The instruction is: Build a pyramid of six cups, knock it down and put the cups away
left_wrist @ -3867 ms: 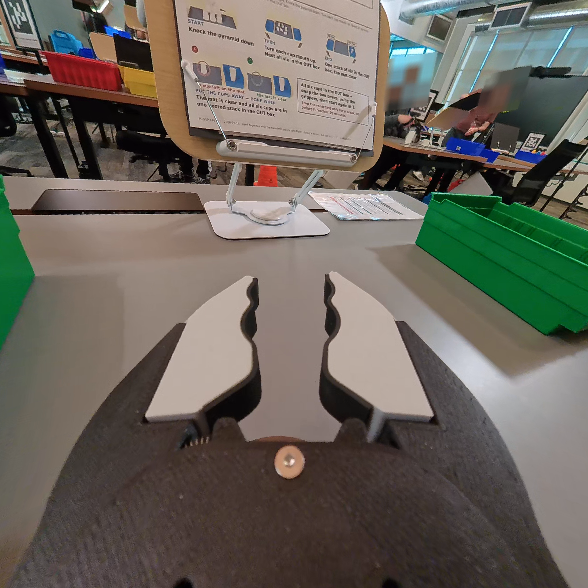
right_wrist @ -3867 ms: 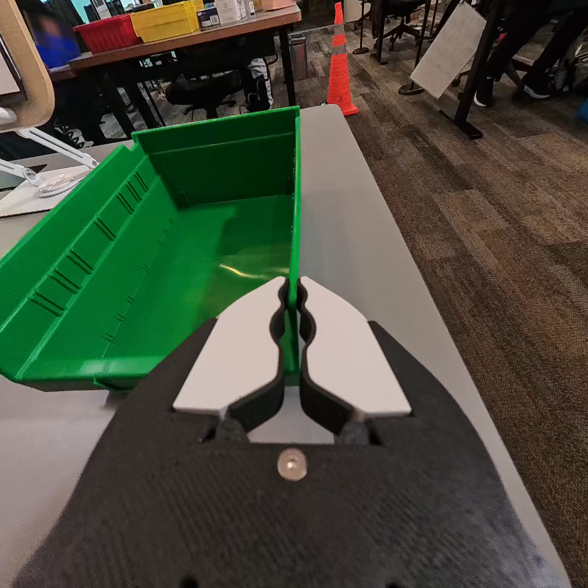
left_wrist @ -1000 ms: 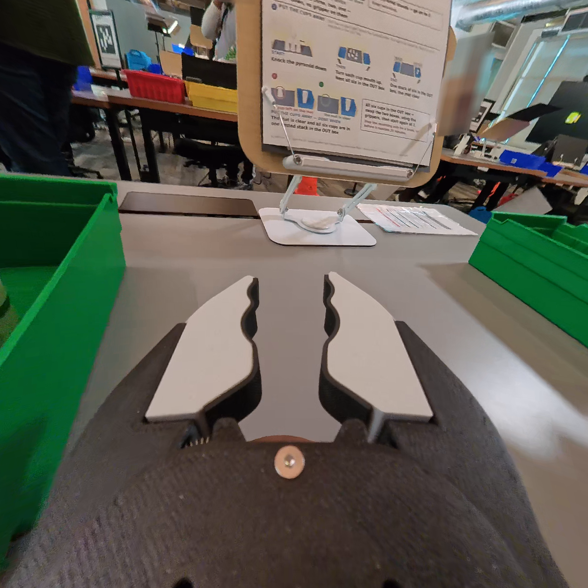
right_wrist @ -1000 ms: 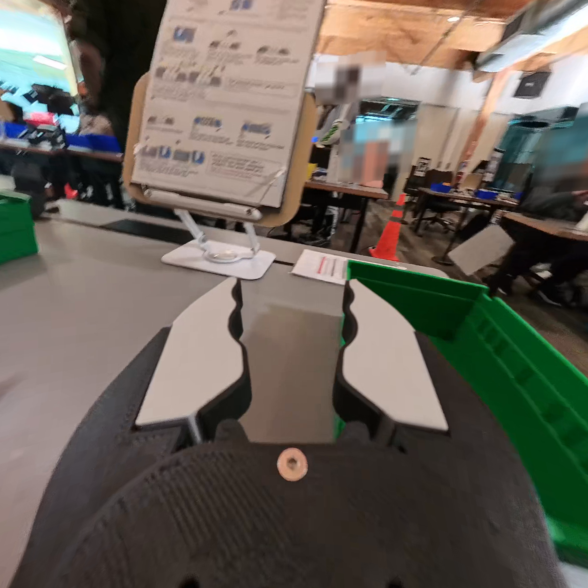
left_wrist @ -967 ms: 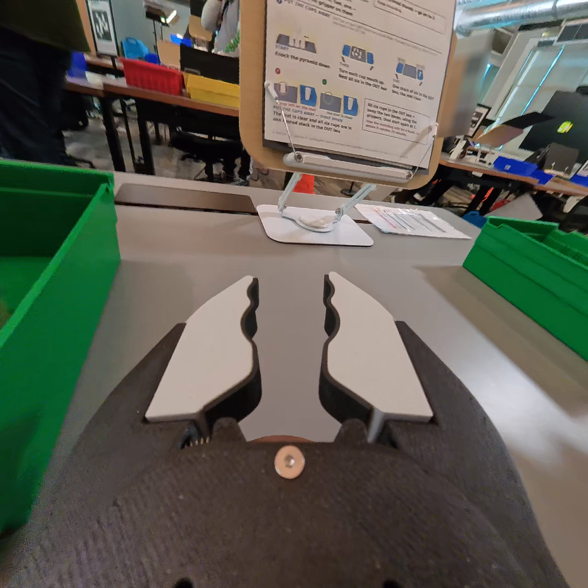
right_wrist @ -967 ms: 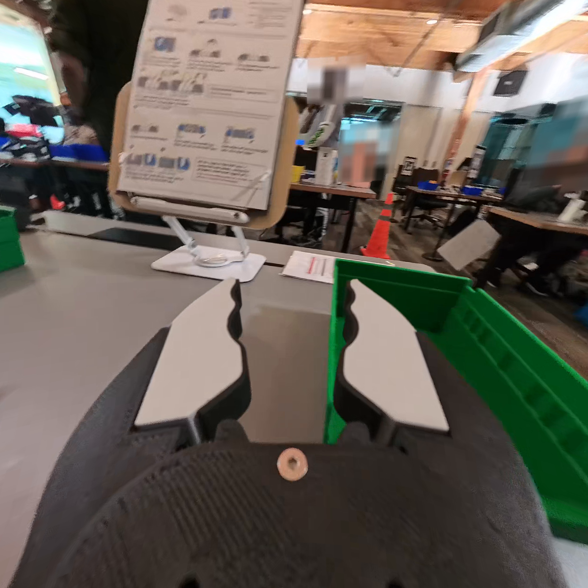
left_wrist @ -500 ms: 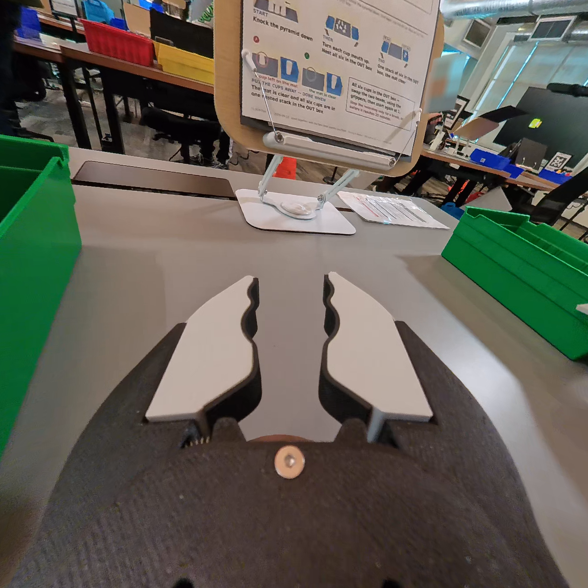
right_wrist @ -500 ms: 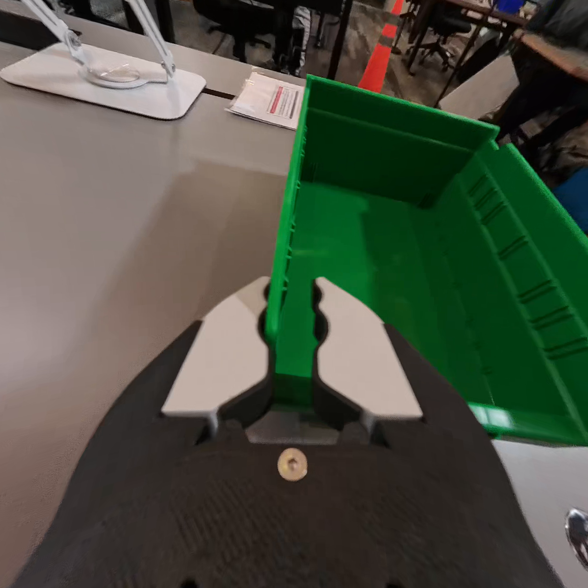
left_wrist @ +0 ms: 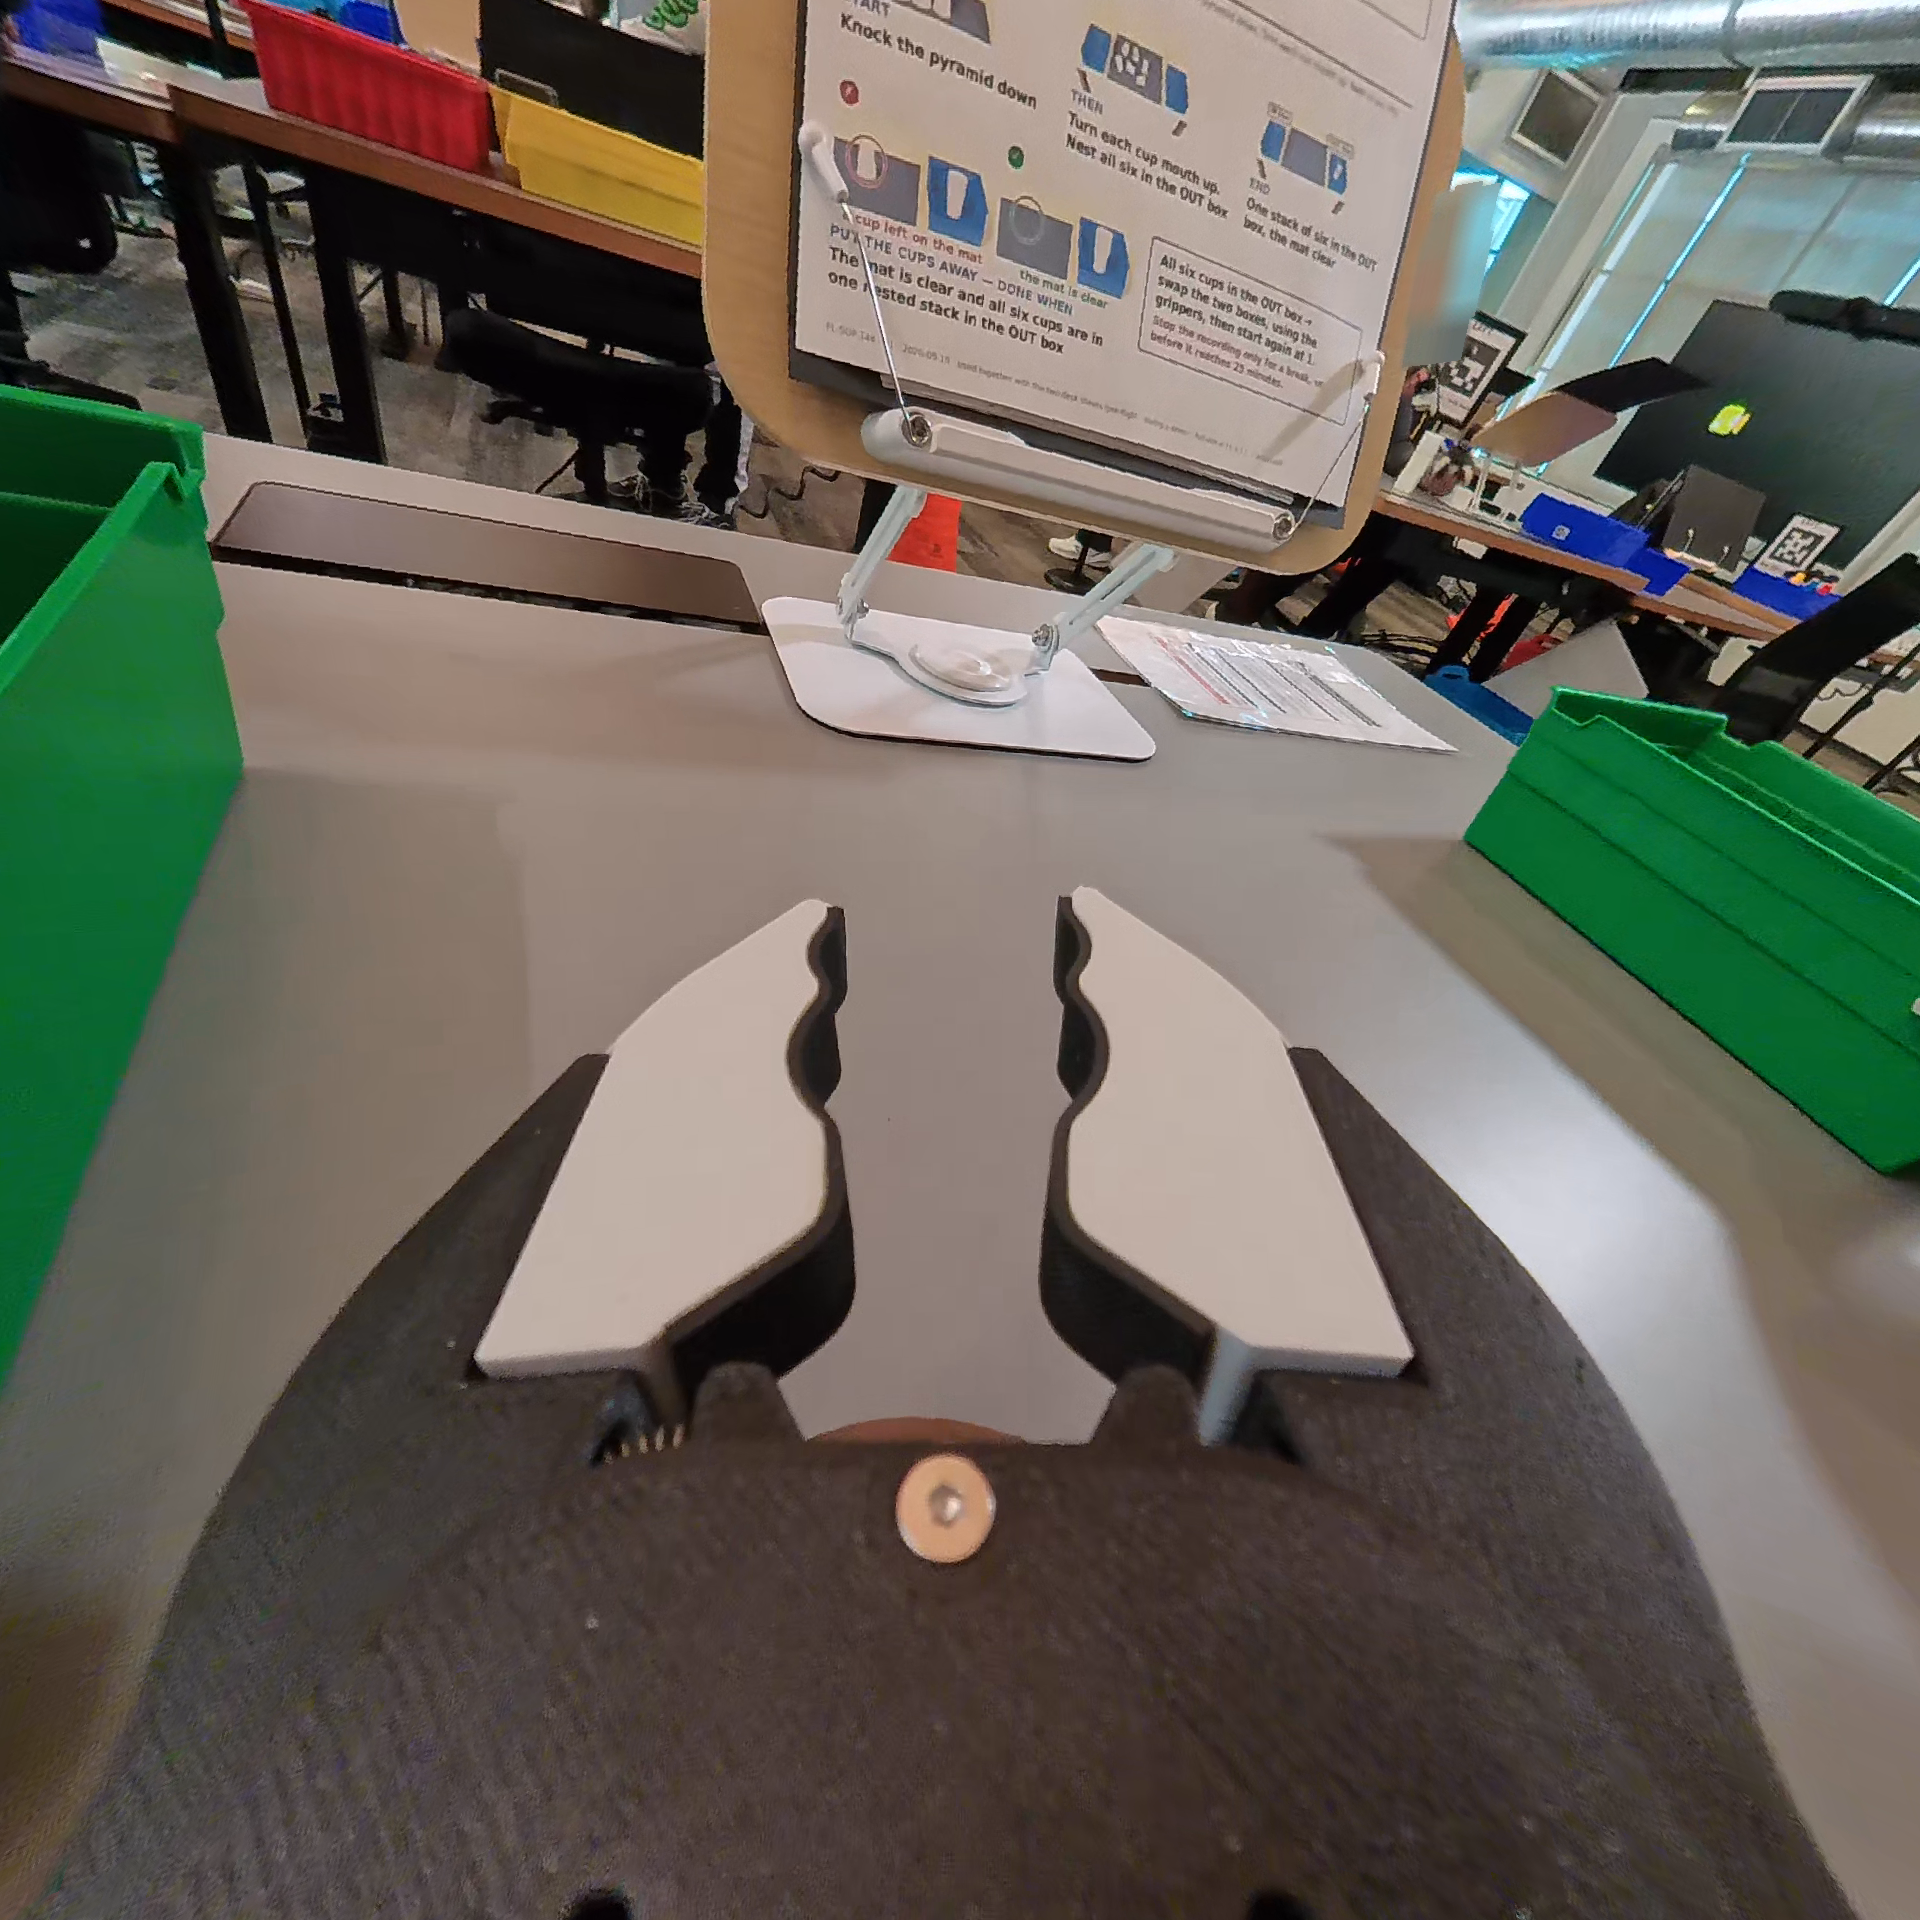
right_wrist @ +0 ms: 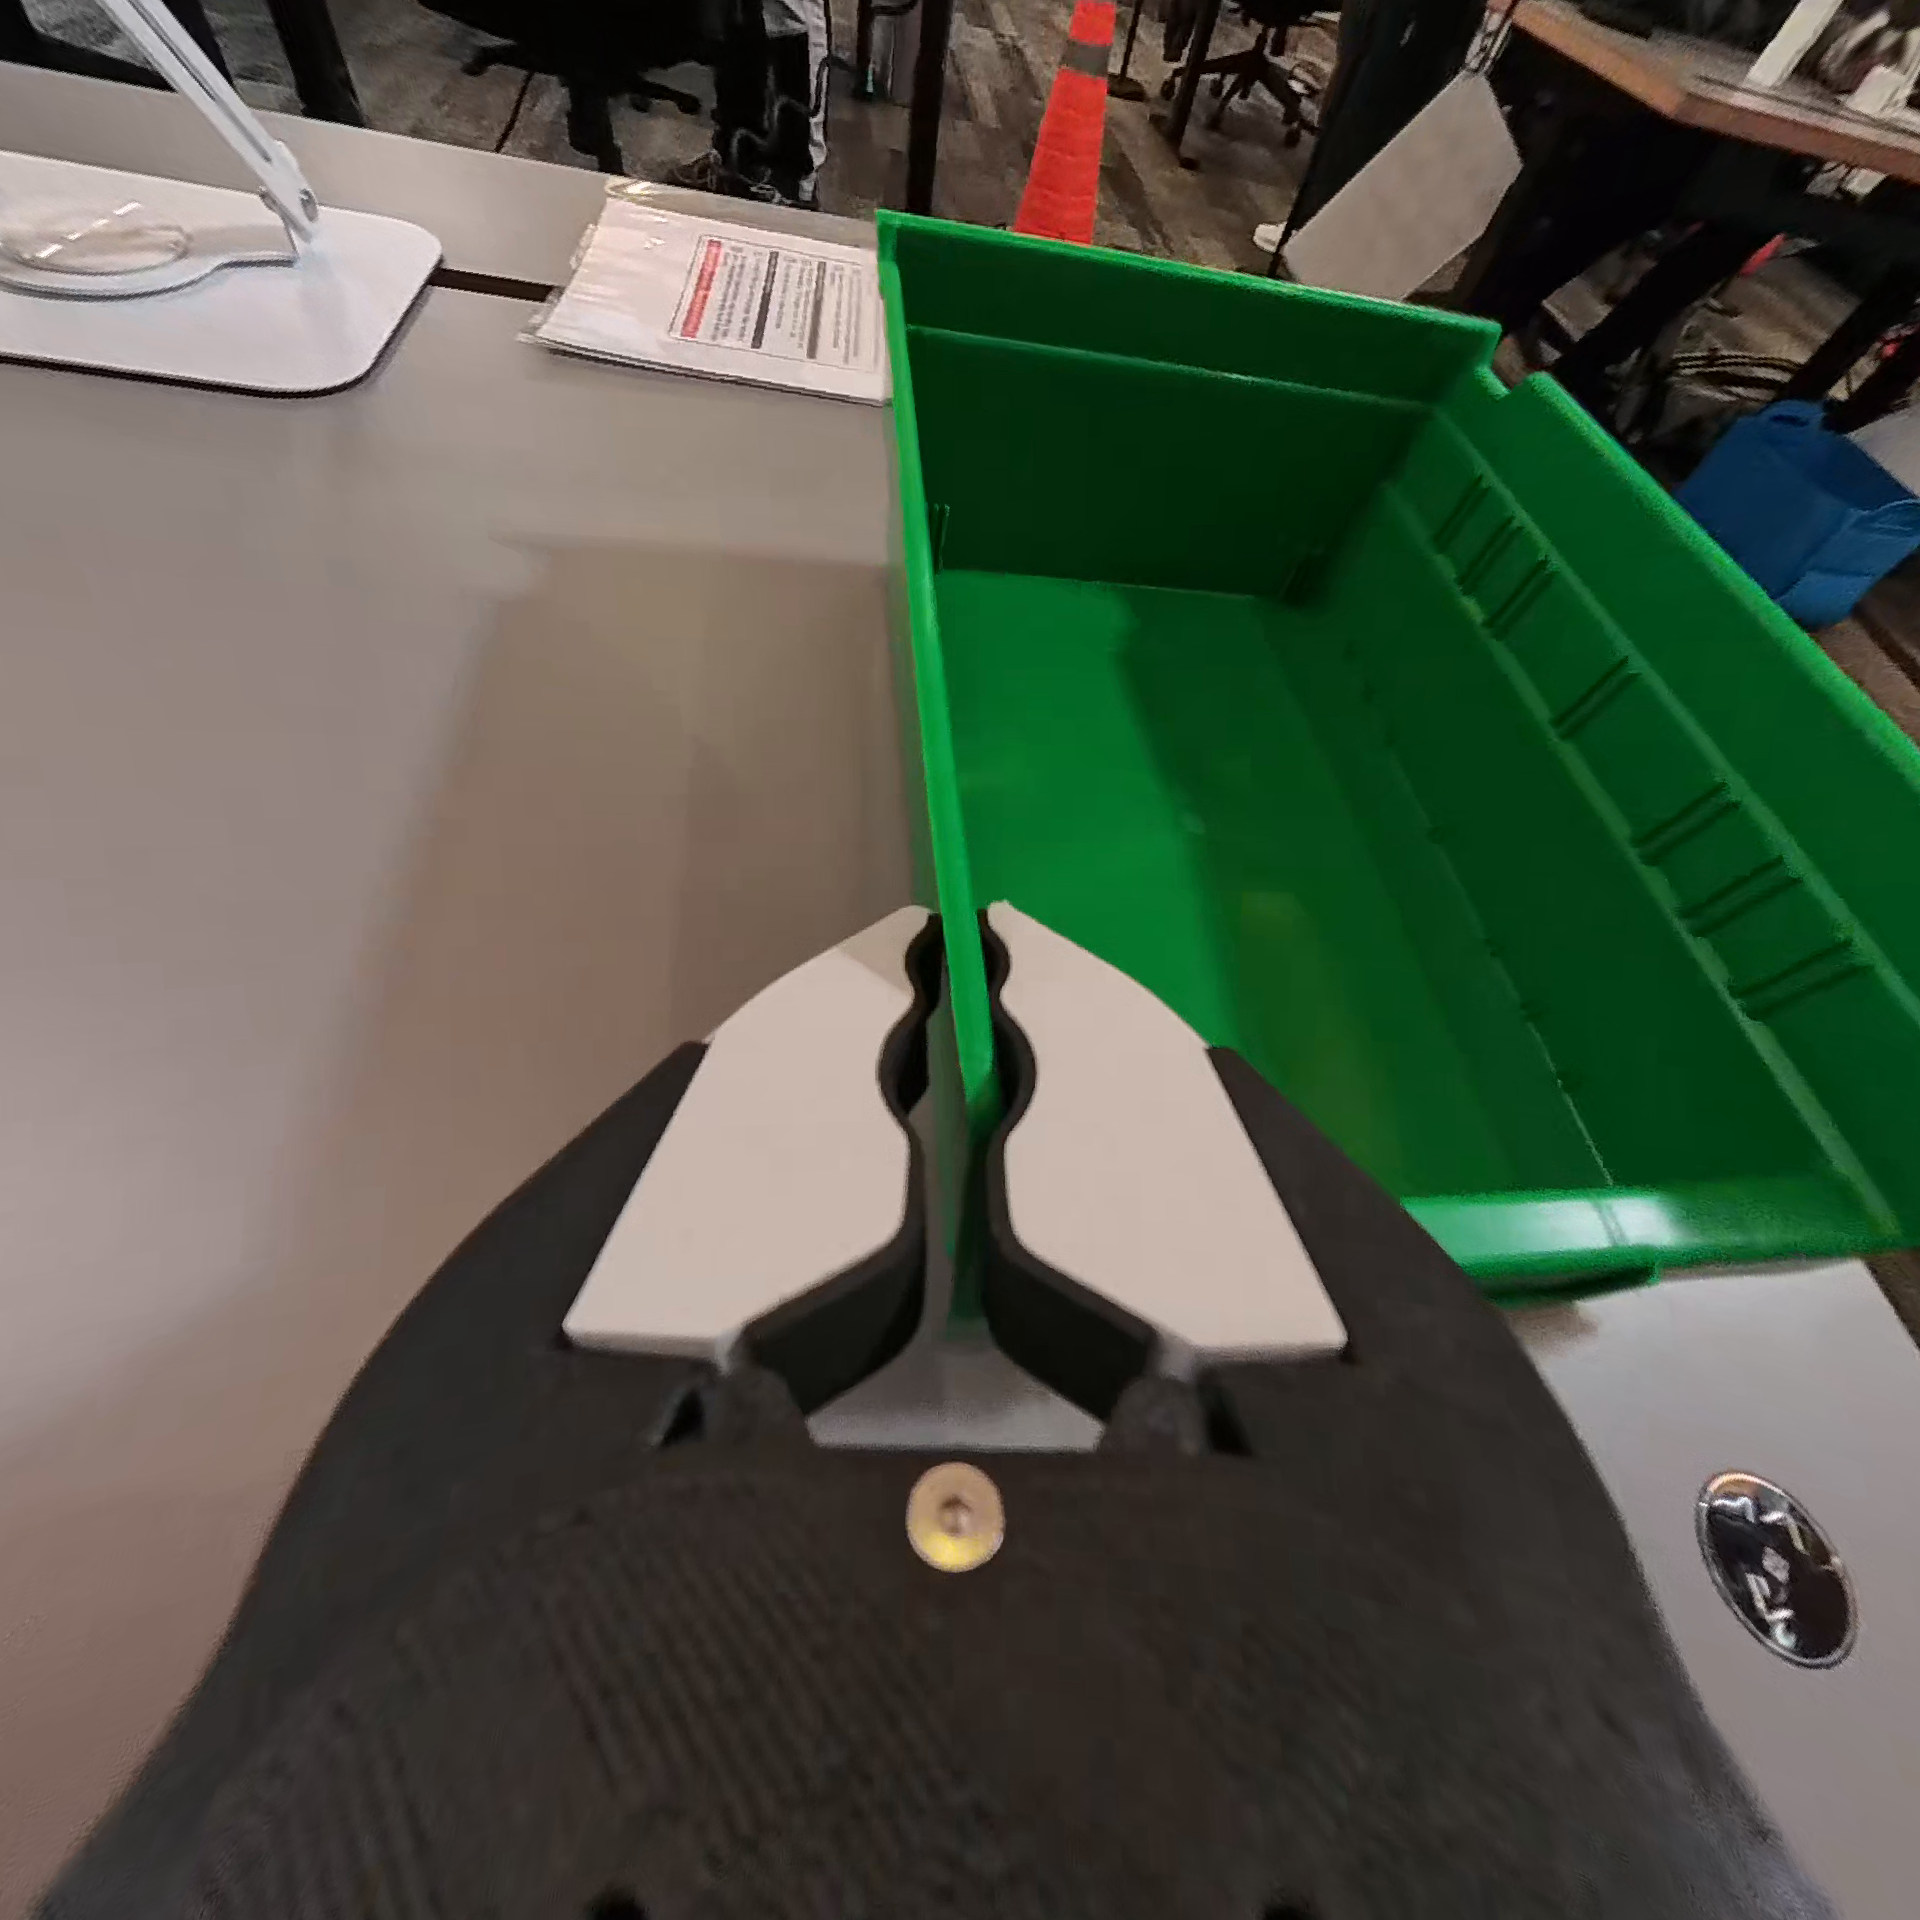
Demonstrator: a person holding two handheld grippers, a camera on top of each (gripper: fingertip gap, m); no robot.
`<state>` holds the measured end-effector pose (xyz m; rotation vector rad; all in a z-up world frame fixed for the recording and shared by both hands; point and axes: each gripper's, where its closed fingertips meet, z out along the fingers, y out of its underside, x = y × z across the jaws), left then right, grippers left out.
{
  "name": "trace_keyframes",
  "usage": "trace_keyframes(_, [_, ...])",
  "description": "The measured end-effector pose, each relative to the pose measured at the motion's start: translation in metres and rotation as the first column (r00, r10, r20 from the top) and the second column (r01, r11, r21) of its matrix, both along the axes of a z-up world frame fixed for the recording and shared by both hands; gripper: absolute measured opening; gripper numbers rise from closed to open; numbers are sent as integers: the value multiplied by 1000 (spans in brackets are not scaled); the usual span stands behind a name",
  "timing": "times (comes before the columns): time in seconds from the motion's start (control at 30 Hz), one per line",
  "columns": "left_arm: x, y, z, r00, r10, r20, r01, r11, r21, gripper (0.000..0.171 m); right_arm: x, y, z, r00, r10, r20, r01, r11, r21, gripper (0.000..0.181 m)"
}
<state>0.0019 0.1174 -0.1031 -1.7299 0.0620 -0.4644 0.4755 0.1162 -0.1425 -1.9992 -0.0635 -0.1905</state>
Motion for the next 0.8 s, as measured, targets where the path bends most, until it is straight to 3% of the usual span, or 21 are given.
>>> trace_keyframes(0.47, [2,0,-1,1000,-5,3,5,1000,-5,39,2,0,1,1000,2,8,-3,1000,12,8])
trace_keyframes(0.53, [2,0,-1,1000,-6,-9,6,1000,-4,39,-7,-1,8,999,49,-9,-49,998,46,37])
trace_keyframes(0.63, [5,0,-4,999,-22,-38,22,1000,-14,40,-21,-5,26,995,98,-3,-97,988,119,61])
trace_keyframes(0.8, [3,0,-6,996,-3,-85,2,1000,-16,44,-63,-16,63,975,209,70,-220,935,277,68])
